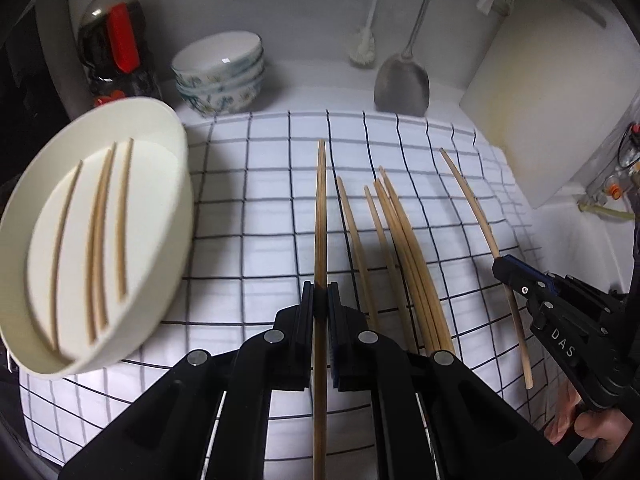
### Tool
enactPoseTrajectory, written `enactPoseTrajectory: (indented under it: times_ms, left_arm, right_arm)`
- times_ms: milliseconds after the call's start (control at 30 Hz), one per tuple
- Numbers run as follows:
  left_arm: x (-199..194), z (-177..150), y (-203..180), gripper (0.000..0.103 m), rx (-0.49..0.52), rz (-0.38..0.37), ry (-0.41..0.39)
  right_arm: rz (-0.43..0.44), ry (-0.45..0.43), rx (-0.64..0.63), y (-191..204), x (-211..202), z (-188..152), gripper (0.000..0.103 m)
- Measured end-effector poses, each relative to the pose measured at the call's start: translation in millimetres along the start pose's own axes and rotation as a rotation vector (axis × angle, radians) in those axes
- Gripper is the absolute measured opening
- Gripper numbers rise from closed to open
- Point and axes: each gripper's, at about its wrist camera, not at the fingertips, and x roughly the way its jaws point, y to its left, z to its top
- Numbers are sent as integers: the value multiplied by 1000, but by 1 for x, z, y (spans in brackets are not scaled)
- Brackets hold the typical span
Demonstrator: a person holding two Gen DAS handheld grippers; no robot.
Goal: Organize utensils
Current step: 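Lift both held chopsticks and carry them over the white bowl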
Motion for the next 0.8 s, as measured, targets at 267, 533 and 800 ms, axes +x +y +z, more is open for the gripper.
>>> enactPoseTrajectory:
  times_ms: [267,533,800]
  left_arm:
    - [-61,17,61,7,-43,59,-97]
    - [-91,26,140,7,-118,169,-166]
    - [-78,23,203,7,-201,231,-132]
  right_arm:
    - [43,-72,-46,61,-29,32,6]
    - [163,-83,-108,148,-13,60,6]
    - [246,-19,-176,224,26,74,6]
